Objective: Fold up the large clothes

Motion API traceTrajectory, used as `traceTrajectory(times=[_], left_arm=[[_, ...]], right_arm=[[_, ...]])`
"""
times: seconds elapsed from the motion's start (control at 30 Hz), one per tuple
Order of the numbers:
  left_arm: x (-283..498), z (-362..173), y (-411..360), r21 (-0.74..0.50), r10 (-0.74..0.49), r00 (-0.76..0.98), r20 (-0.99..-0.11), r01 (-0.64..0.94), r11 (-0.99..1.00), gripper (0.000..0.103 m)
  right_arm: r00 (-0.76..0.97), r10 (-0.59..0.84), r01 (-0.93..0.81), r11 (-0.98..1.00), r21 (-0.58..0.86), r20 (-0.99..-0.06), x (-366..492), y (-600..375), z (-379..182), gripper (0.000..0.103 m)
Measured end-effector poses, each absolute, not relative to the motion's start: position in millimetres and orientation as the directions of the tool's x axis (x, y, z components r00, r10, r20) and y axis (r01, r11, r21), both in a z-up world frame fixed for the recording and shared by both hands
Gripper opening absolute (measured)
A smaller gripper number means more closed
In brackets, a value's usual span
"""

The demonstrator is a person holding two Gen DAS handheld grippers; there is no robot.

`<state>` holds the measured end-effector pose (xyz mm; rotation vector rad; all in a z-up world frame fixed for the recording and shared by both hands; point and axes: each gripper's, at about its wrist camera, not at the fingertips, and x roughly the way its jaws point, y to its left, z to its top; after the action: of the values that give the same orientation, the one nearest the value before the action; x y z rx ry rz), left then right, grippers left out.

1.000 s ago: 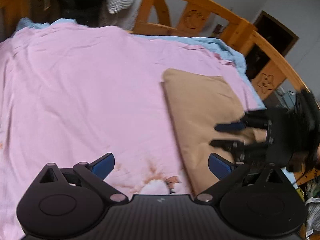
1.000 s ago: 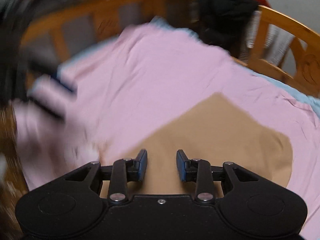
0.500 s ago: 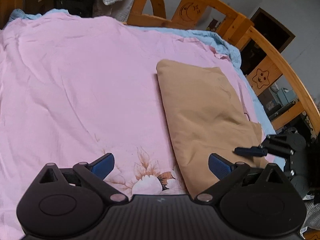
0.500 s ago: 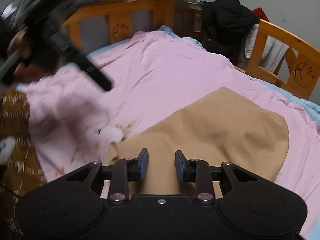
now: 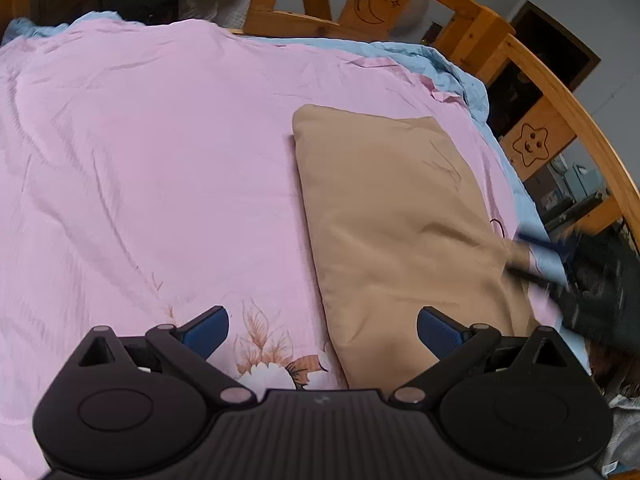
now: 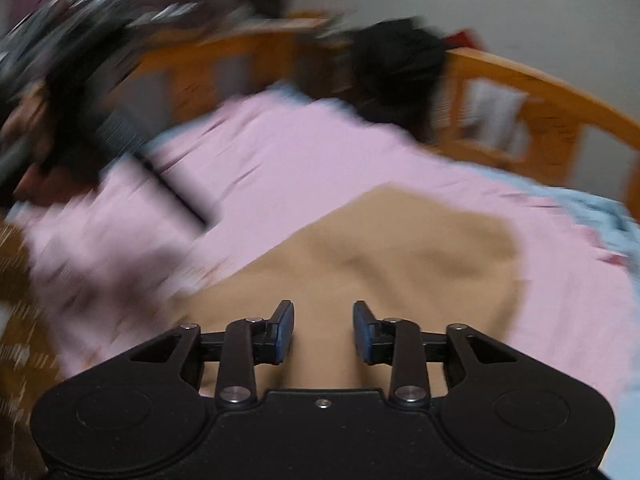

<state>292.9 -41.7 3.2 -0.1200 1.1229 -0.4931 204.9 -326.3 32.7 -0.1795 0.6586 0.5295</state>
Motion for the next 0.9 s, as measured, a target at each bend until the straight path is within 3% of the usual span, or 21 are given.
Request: traceTrajectory(times=[0.07,0.17,0.53,0.7,0.9], left_arm=[[294,1,-47,-0.335,-0.437,0.326,-0.839,0.323,0.885,0.102],[295,-4,-58,-0.344,-0.443,0.303,-0.844,0.328,0.88,0.102],[284,-25,-96,-0.3,-0.448,0.254,-0.857,0.462,0.835,0.102],[291,-36,-99,-0.353,-0.476,0.208,-0.855,0.439,0.826,0.103],[298,-49,-99,-0.401,-0.492,0.172,-0.853,0.387,0.83,0.103]], right_arm=[[0.709,0.36,-0.432,0.901,0.03,-0.606,221,-344,39,0.05],[0.734,0.316,-0.353,0.934,0.061,-0.601,249,-360,39,0.05],[0.685,0.241,-0.357,0.934,-0.028,-0.688,291,-352,-14,0.053],[0.692,0.285,-0.247,0.957,0.154,-0.663,297,-386,-10,0.073],[0.688,0.375,-0.123,0.904,0.41,-0.621,313,-424,-7,0.091]])
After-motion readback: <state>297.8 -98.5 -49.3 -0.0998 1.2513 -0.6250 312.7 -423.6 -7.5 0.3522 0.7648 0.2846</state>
